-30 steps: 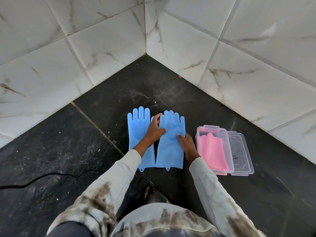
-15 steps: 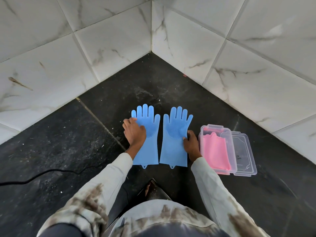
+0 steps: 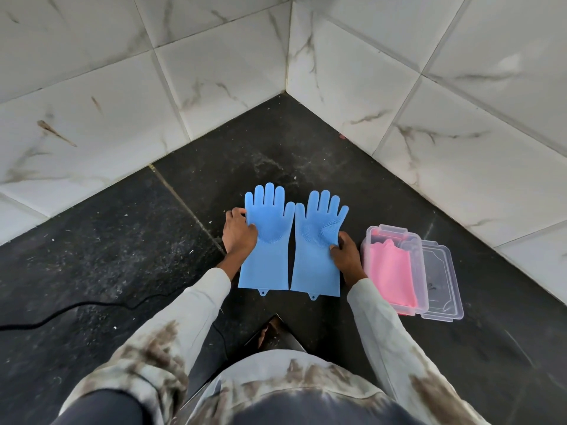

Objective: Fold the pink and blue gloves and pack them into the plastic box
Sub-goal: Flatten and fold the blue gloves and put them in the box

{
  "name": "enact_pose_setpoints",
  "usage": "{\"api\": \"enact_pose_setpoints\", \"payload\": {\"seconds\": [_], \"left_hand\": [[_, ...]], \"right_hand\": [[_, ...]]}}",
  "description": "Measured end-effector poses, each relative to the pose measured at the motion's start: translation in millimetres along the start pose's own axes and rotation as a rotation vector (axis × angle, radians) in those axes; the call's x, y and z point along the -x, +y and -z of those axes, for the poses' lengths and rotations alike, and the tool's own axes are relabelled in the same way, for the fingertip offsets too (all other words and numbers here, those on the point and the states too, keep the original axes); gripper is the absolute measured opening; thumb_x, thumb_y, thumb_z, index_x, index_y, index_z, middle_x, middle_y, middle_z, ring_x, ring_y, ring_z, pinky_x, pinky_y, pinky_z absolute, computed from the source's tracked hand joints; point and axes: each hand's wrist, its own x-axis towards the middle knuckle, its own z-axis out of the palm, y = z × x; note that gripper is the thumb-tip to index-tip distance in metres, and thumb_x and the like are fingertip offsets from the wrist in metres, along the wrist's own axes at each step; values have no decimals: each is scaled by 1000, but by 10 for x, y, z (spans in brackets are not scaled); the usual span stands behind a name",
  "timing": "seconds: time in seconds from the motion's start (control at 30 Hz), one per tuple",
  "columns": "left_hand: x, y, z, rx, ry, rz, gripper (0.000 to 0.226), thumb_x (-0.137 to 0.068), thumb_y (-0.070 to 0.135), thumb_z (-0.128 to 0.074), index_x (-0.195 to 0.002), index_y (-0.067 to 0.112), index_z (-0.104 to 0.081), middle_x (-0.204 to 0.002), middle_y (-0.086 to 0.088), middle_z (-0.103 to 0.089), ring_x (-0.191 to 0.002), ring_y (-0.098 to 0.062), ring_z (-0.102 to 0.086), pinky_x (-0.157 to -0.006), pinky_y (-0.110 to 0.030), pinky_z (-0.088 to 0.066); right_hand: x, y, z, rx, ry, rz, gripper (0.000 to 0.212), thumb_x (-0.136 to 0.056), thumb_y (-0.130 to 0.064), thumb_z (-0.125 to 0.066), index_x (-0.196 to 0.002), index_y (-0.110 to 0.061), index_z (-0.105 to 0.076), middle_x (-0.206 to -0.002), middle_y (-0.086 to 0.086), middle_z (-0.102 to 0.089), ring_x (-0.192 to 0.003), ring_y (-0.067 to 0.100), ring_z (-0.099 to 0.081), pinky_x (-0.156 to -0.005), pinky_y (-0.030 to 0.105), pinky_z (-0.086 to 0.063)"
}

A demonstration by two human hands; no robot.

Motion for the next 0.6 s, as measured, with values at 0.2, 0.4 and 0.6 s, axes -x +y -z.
{"api": "enact_pose_setpoints", "payload": {"seconds": [0.2, 0.4, 0.6], "left_hand": [[3, -2, 36, 23, -16, -4, 37, -103, 19, -69, -138, 13, -60, -143, -7, -61, -120, -26, -70, -99, -40, -61], [2, -67, 98, 19, -17, -18, 40, -100, 5, -66, -139, 14, -64, -142, -5, -63, -126, -23, -68, -104, -41, -61], [-3, -59, 128, 49, -33, -32, 39, -101, 8, -67, -139, 14, -64, -142, -5, -62, -125, -23, -68, -102, -37, -58]], "right_hand": [[-1, -60, 4, -84, 56, -96, 38, -109, -27, -55, -144, -11, -52, -145, 9, -61, -131, 31, -63, -115, 47, -50], [-49, -55, -3, 45, 145, -90, 32, -110, -20, -51, -140, -11, -56, -143, 8, -62, -131, 30, -62, -116, 45, -50], [-45, -65, 44, 56, 182, -50, 30, -111, -21, -48, -138, -11, -57, -140, 9, -63, -128, 31, -62, -116, 47, -50]]}}
